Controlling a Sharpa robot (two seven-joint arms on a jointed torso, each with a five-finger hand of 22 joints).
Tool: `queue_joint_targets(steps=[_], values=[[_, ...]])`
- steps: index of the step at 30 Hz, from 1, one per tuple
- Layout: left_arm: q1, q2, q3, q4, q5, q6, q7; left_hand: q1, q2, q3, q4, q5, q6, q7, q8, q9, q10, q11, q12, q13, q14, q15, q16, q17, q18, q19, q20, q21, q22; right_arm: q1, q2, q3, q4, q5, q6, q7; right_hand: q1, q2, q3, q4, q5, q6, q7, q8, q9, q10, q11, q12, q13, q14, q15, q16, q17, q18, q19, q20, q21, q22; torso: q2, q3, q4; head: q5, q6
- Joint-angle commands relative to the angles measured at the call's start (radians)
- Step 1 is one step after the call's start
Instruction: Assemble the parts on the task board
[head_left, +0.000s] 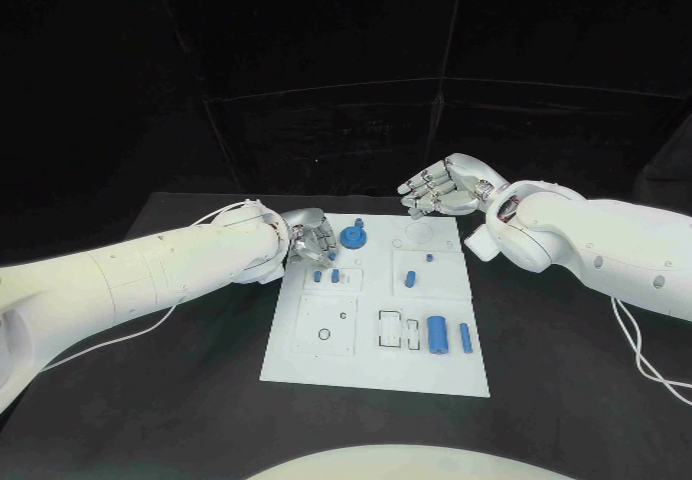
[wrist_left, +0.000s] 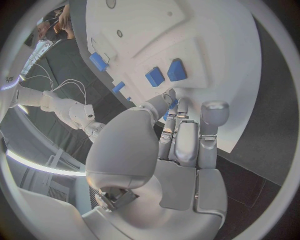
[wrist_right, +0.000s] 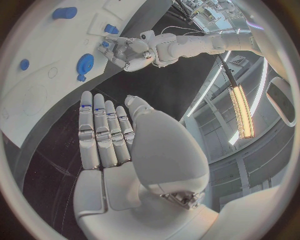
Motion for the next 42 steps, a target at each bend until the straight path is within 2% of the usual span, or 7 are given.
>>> queue_joint_targets(steps=[1, 8, 16, 21, 32, 35, 42], values=[[0.001, -0.003, 0.000, -0.001, 0.003, 0.008, -0.011, -0.002, -0.008, 0.000, -0.005, 0.001, -0.009, 0.000, -0.009, -0.001, -0.009, 0.000, -0.007, -0.002, -0.001, 0.008, -0.004, -0.001, -0.008, -0.001, 0.005, 0.003, 0.000, 0.002, -0.001, 0.001, 0.002, -0.001, -0.004, 0.000, 0.002, -0.009, 0.007, 0.000, -0.004, 0.001, 0.003, -0.002, -0.001, -0.002, 0.004, -0.006, 0.000, -0.003, -0.002, -0.003, -0.002, 0.002, -0.007, -0.002, -0.005, -0.001, 0.000, -0.0002, -0.0006, -0.001, 0.001], [0.001, -0.017, 0.001, -0.008, 0.013, -0.018, -0.027, -0.011, -0.023, -0.014, -0.008, 0.000, -0.085, 0.001, -0.057, -0.003, -0.050, 0.007, -0.022, -0.004, -0.002, 0.013, -0.005, -0.010, -0.006, -0.005, 0.009, -0.007, -0.008, 0.002, -0.004, 0.001, -0.009, -0.109, 0.025, -0.061, -0.002, -0.034, 0.024, -0.020, -0.042, 0.010, -0.005, 0.004, 0.002, -0.005, 0.001, -0.004, 0.001, 0.002, -0.005, 0.006, -0.008, 0.004, -0.003, -0.002, 0.000, 0.002, -0.001, -0.0001, 0.0031, -0.003, 0.000], [0.002, -0.056, 0.001, 0.004, 0.072, -0.101, 0.016, -0.006, -0.019, -0.033, -0.010, 0.001, -0.120, 0.001, -0.078, 0.004, -0.089, 0.013, -0.018, 0.002, 0.000, 0.018, -0.003, -0.011, -0.005, -0.003, 0.014, -0.012, -0.011, 0.002, -0.012, 0.001, -0.028, -0.339, 0.055, -0.101, 0.019, -0.039, 0.050, -0.094, -0.101, 0.110, -0.055, 0.039, 0.007, 0.135, -0.066, 0.052, 0.007, 0.257, -0.095, 0.139, 0.058, 0.006, 0.207, -0.100, 0.139, 0.071, -0.001, -0.0019, -0.0001, -0.008, 0.003], [0.004, -0.100, 0.002, 0.038, 0.185, -0.170, 0.070, -0.028, -0.011, -0.054, 0.006, 0.001, -0.062, 0.017, -0.049, 0.014, -0.055, 0.014, 0.016, 0.013, 0.007, 0.019, 0.004, -0.003, -0.005, 0.003, 0.016, -0.011, -0.011, -0.010, -0.023, 0.000, -0.025, -0.545, 0.069, -0.134, -0.002, -0.047, 0.066, -0.121, -0.118, 0.136, -0.070, 0.030, 0.001, 0.163, -0.090, 0.035, 0.005, 0.320, -0.126, 0.293, 0.164, -0.002, 0.289, -0.138, 0.242, 0.133, -0.002, -0.0026, 0.0028, -0.048, 0.010], [0.011, -0.187, 0.002, 0.129, 0.744, -0.197, 0.319, -0.079, 0.042, -0.068, 0.064, 0.002, -0.010, 0.025, -0.029, 0.013, -0.059, 0.020, 0.045, 0.015, -0.041, 0.024, -0.056, -0.126, 0.021, -0.060, 0.024, -0.145, -0.136, -0.074, -0.043, 0.001, 0.016, -0.844, 0.014, -0.248, -0.036, -0.062, 0.133, -0.134, -0.185, 0.148, -0.077, 0.004, 0.000, 0.132, -0.086, -0.017, 0.002, 0.306, -0.129, 0.526, 0.330, -0.010, 0.286, -0.148, 0.376, 0.234, -0.001, -0.0027, -0.0008, -0.061, 0.010], [0.010, -0.206, 0.002, 0.167, 0.880, -0.165, 0.400, -0.086, 0.046, -0.072, 0.073, 0.002, -0.009, 0.026, -0.028, 0.011, -0.060, 0.020, 0.052, 0.016, -0.042, 0.025, -0.054, -0.121, 0.021, -0.061, 0.024, -0.146, -0.135, -0.090, -0.045, 0.001, 0.021, -0.895, 0.014, -0.281, -0.073, -0.093, 0.145, -0.120, -0.201, 0.115, -0.073, -0.011, -0.003, 0.092, -0.076, -0.043, 0.001, 0.311, -0.121, 0.649, 0.449, -0.014, 0.282, -0.144, 0.423, 0.269, -0.002, -0.0055, 0.0018, -0.067, 0.013], [0.009, -0.232, 0.002, 0.212, 1.004, -0.144, 0.464, -0.093, 0.047, -0.079, 0.079, 0.002, -0.007, 0.025, -0.027, 0.011, -0.061, 0.019, 0.059, 0.017, -0.046, 0.026, -0.056, -0.129, 0.024, -0.068, 0.025, -0.162, -0.148, -0.105, -0.047, 0.001, 0.028, -0.935, 0.015, -0.307, -0.100, -0.122, 0.132, -0.107, -0.203, 0.063, -0.072, -0.005, 0.002, 0.049, -0.069, -0.045, 0.002, 0.300, -0.112, 0.861, 0.644, -0.041, 0.267, -0.137, 0.677, 0.524, 0.000, -0.0012, 0.0014, -0.067, 0.011]])
